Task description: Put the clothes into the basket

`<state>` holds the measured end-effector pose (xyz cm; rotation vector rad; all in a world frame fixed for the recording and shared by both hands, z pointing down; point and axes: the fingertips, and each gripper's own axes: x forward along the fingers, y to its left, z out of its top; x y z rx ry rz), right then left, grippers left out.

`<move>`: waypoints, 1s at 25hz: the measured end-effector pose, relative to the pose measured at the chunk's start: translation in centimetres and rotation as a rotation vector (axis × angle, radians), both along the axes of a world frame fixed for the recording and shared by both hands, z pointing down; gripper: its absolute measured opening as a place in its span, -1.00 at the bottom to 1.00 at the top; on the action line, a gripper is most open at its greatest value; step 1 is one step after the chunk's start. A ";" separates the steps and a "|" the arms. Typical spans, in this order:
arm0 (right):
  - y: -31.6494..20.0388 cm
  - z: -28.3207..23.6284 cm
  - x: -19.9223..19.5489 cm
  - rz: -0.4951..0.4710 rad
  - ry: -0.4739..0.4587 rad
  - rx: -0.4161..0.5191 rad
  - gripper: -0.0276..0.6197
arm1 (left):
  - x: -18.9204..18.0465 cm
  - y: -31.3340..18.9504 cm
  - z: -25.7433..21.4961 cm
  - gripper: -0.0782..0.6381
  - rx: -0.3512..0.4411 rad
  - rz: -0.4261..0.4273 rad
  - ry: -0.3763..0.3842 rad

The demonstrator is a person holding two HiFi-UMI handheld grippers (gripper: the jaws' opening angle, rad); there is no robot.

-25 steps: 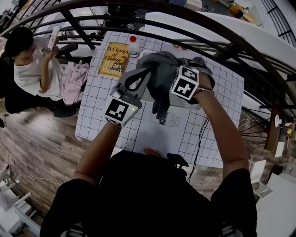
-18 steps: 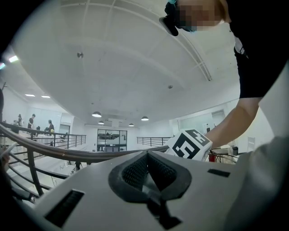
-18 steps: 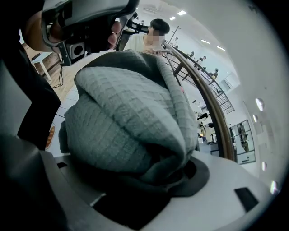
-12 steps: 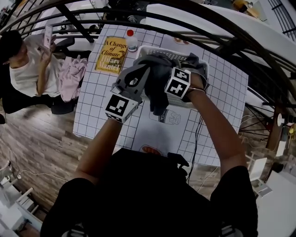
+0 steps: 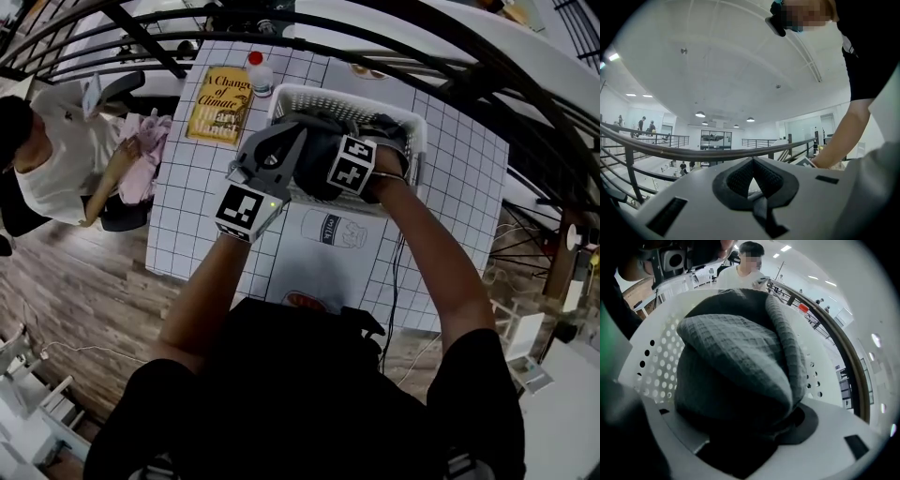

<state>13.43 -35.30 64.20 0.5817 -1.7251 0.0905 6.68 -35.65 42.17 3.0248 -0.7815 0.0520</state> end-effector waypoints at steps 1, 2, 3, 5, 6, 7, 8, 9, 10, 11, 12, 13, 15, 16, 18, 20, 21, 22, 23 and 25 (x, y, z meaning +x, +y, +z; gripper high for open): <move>0.1 0.6 0.0 0.000 -0.001 -0.006 0.14 | 0.2 0.0 0.2 -0.79 -0.001 0.001 -0.001; 0.1 1.2 0.0 0.001 -0.005 -0.012 0.15 | 0.3 0.0 0.4 -0.79 -0.003 0.002 -0.003; 0.1 1.7 0.1 0.005 -0.012 -0.016 0.16 | 0.5 0.0 0.5 -0.79 -0.004 0.002 -0.004; -0.1 2.5 0.2 0.012 -0.021 -0.024 0.17 | 0.6 -0.1 0.7 -0.79 -0.007 0.001 -0.003; -0.2 2.9 0.3 0.012 -0.024 -0.031 0.17 | 0.7 -0.1 0.9 -0.79 -0.009 0.000 -0.003; -0.2 3.2 0.4 0.012 -0.025 -0.040 0.17 | 0.9 -0.2 1.0 -0.79 -0.010 0.000 -0.003; -0.3 3.5 0.4 0.010 -0.027 -0.048 0.18 | 1.0 -0.3 1.2 -0.79 -0.011 0.000 -0.003; -0.3 3.8 0.3 0.008 -0.029 -0.053 0.18 | 1.2 -0.4 1.3 -0.79 -0.010 0.000 -0.004; -0.3 4.0 0.2 0.005 -0.032 -0.056 0.19 | 1.4 -0.5 1.4 -0.79 -0.009 0.002 -0.005; -0.3 4.2 0.2 0.003 -0.035 -0.059 0.20 | 1.6 -0.5 1.5 -0.79 -0.007 0.004 -0.005; -0.2 4.4 0.1 0.003 -0.037 -0.064 0.22 | 1.8 -0.5 1.6 -0.79 -0.005 0.007 -0.006; -0.1 4.6 0.1 0.004 -0.039 -0.070 0.23 | 1.9 -0.5 1.6 -0.79 -0.003 0.009 -0.006; 0.0 5.0 0.2 0.008 -0.045 -0.085 0.27 | 2.3 -0.7 1.8 -0.79 -0.004 0.010 -0.005; 0.1 5.1 0.2 0.010 -0.049 -0.094 0.29 | 2.4 -0.7 1.9 -0.79 -0.004 0.010 -0.005; 0.3 5.4 0.0 0.007 -0.055 -0.111 0.34 | 2.7 -0.9 2.0 -0.79 -0.002 0.010 -0.008; 0.6 5.8 -0.1 -0.006 -0.049 -0.122 0.37 | 2.9 -1.1 2.1 -0.79 0.001 0.011 -0.008; 0.7 6.0 -0.1 -0.013 -0.047 -0.124 0.37 | 3.0 -1.2 2.2 -0.79 0.002 0.011 -0.006; 0.8 6.1 -0.1 -0.019 -0.046 -0.124 0.38 | 3.1 -1.2 2.2 -0.79 0.002 0.010 -0.004; 0.8 6.1 -0.1 -0.022 -0.048 -0.123 0.40 | 3.2 -1.2 2.2 -0.79 0.003 0.009 -0.003; 0.6 5.7 -0.2 -0.025 -0.055 -0.115 0.42 | 3.3 -1.4 2.1 -0.79 0.006 0.009 -0.003</move>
